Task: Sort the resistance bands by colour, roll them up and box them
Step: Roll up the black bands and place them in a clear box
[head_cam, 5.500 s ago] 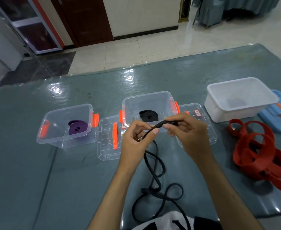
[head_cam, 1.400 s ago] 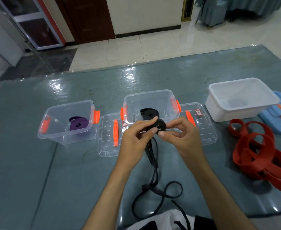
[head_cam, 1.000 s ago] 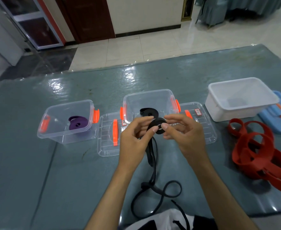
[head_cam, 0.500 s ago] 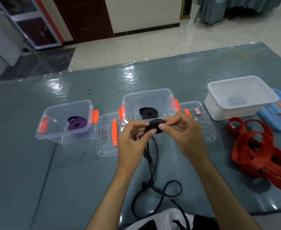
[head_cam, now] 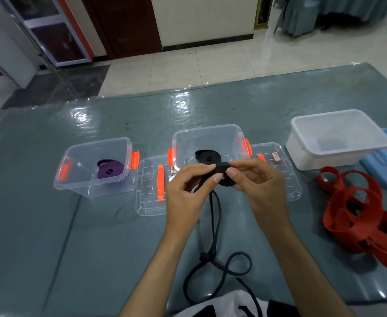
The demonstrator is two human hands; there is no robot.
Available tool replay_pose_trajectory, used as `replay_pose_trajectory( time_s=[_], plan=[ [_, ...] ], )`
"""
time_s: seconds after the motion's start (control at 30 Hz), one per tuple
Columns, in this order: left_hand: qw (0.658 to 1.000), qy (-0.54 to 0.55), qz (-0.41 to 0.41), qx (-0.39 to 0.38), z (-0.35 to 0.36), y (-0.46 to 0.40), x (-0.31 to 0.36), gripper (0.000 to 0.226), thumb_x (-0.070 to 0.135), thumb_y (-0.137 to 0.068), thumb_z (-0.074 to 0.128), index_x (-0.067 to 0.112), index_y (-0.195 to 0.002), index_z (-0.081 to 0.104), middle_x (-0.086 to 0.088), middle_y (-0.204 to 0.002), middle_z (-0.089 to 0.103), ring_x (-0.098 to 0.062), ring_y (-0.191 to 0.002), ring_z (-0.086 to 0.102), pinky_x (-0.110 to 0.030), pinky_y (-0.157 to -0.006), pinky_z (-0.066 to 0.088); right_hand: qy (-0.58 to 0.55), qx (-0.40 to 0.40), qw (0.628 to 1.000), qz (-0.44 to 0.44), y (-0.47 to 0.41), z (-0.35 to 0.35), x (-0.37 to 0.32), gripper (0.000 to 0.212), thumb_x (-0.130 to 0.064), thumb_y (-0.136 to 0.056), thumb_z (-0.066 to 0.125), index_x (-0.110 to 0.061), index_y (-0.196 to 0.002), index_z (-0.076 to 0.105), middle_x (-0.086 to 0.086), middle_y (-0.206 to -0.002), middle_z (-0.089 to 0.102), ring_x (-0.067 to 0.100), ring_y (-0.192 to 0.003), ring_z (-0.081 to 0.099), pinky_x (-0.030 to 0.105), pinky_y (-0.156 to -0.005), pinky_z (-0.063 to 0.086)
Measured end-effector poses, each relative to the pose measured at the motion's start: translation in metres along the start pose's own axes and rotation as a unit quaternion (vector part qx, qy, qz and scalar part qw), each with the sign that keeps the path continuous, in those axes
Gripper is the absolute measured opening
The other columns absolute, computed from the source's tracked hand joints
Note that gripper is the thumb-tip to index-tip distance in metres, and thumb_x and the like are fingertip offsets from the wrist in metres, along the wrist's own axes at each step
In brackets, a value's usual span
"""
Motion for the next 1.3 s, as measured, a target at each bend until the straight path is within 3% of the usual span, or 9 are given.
replay_pose_trajectory(
  time_s=[0.2, 0.3, 0.4, 0.5, 0.6, 0.77, 0.97, 1.17, 1.3],
  plan=[
    [0.999, 0.042, -0.018, 0.001, -0.008, -0.008, 0.003, 0.021, 0.001, -0.083, 0.083, 0.012, -0.101, 0.079, -0.008, -0.099, 0.079, -0.025, -0.097, 0.076, -0.029, -0.087, 0.059, -0.029, -0.049, 0.997, 0.051, 0.001, 0.015, 0.007, 0.017, 0.007, -0.084, 0.077, -0.001, -0.082, 0.062, 0.014, -0.090, 0.079, 0.028, -0.087, 0.079, 0.037, -0.071, 0.064],
    [0.998, 0.060, -0.020, 0.026, -0.008, -0.006, 0.005, 0.016, 0.002, -0.083, 0.084, 0.007, -0.096, 0.076, -0.013, -0.098, 0.078, -0.028, -0.096, 0.077, -0.032, -0.086, 0.060, -0.007, -0.070, 0.997, 0.036, -0.003, 0.017, -0.003, 0.017, 0.006, -0.083, 0.078, -0.003, -0.091, 0.066, 0.009, -0.086, 0.079, 0.026, -0.083, 0.079, 0.038, -0.070, 0.065],
    [0.995, 0.079, -0.054, -0.039, 0.001, -0.009, 0.002, 0.029, -0.004, -0.085, 0.079, 0.007, -0.111, 0.076, -0.008, -0.110, 0.079, -0.023, -0.108, 0.075, -0.030, -0.094, 0.058, -0.019, -0.025, 1.000, 0.004, -0.006, 0.010, -0.011, 0.019, 0.005, -0.086, 0.076, -0.005, -0.103, 0.072, 0.011, -0.093, 0.079, 0.027, -0.088, 0.079, 0.038, -0.074, 0.065],
    [0.993, 0.066, -0.059, -0.073, 0.003, -0.014, 0.003, 0.034, -0.006, -0.085, 0.078, 0.012, -0.115, 0.077, -0.005, -0.113, 0.079, -0.022, -0.111, 0.075, -0.034, -0.099, 0.058, -0.010, -0.015, 1.000, 0.000, -0.005, 0.008, -0.009, 0.014, 0.004, -0.085, 0.078, -0.003, -0.093, 0.069, 0.016, -0.098, 0.078, 0.029, -0.093, 0.078, 0.039, -0.080, 0.064],
    [0.997, 0.043, -0.039, -0.050, 0.000, -0.017, 0.003, 0.027, -0.002, -0.084, 0.082, 0.013, -0.105, 0.077, -0.008, -0.107, 0.079, -0.026, -0.104, 0.076, -0.040, -0.096, 0.058, 0.016, -0.017, 1.000, 0.002, -0.008, 0.005, -0.010, 0.019, 0.002, -0.081, 0.082, 0.002, -0.085, 0.063, 0.014, -0.092, 0.078, 0.027, -0.088, 0.078, 0.035, -0.079, 0.063],
    [0.994, 0.096, -0.049, -0.014, 0.004, -0.005, 0.002, 0.025, -0.002, -0.082, 0.081, 0.014, -0.101, 0.078, -0.007, -0.105, 0.080, -0.022, -0.104, 0.076, -0.030, -0.092, 0.058, -0.022, -0.005, 1.000, 0.000, -0.004, 0.005, -0.018, 0.015, 0.000, -0.089, 0.075, -0.010, -0.099, 0.071, 0.008, -0.092, 0.079, 0.026, -0.089, 0.078, 0.038, -0.071, 0.065],
    [0.998, 0.054, -0.029, -0.016, 0.004, -0.004, 0.003, 0.021, 0.002, -0.087, 0.079, 0.008, -0.107, 0.080, -0.006, -0.104, 0.080, -0.022, -0.103, 0.076, -0.028, -0.090, 0.058, 0.006, -0.010, 1.000, 0.014, -0.004, 0.000, -0.005, 0.016, 0.002, -0.086, 0.077, 0.007, -0.084, 0.063, 0.014, -0.090, 0.078, 0.031, -0.084, 0.078, 0.042, -0.071, 0.065],
    [0.996, 0.068, -0.065, -0.011, 0.010, -0.001, -0.003, 0.030, 0.002, -0.087, 0.079, 0.011, -0.116, 0.078, -0.003, -0.110, 0.080, -0.019, -0.109, 0.075, -0.023, -0.093, 0.056, 0.056, 0.032, 0.996, -0.059, -0.007, -0.006, -0.018, 0.019, -0.008, -0.087, 0.081, -0.022, -0.098, 0.075, 0.004, -0.093, 0.078, 0.024, -0.090, 0.078, 0.043, -0.077, 0.064],
    [0.997, 0.041, -0.061, -0.029, 0.005, -0.008, -0.005, 0.032, 0.001, -0.087, 0.080, 0.012, -0.116, 0.079, -0.003, -0.110, 0.079, -0.018, -0.108, 0.074, -0.025, -0.093, 0.057, 0.080, -0.016, 0.996, -0.041, -0.008, -0.002, -0.012, 0.013, -0.008, -0.086, 0.081, -0.017, -0.092, 0.074, 0.002, -0.093, 0.077, 0.020, -0.091, 0.077, 0.042, -0.081, 0.064]
  ],
)
Point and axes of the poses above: each hand's wrist, its own y-axis away from the middle knuckle, its own z-axis out of the palm, x = y × z, the point moved 9 cm from there along -y, towards the middle knuckle
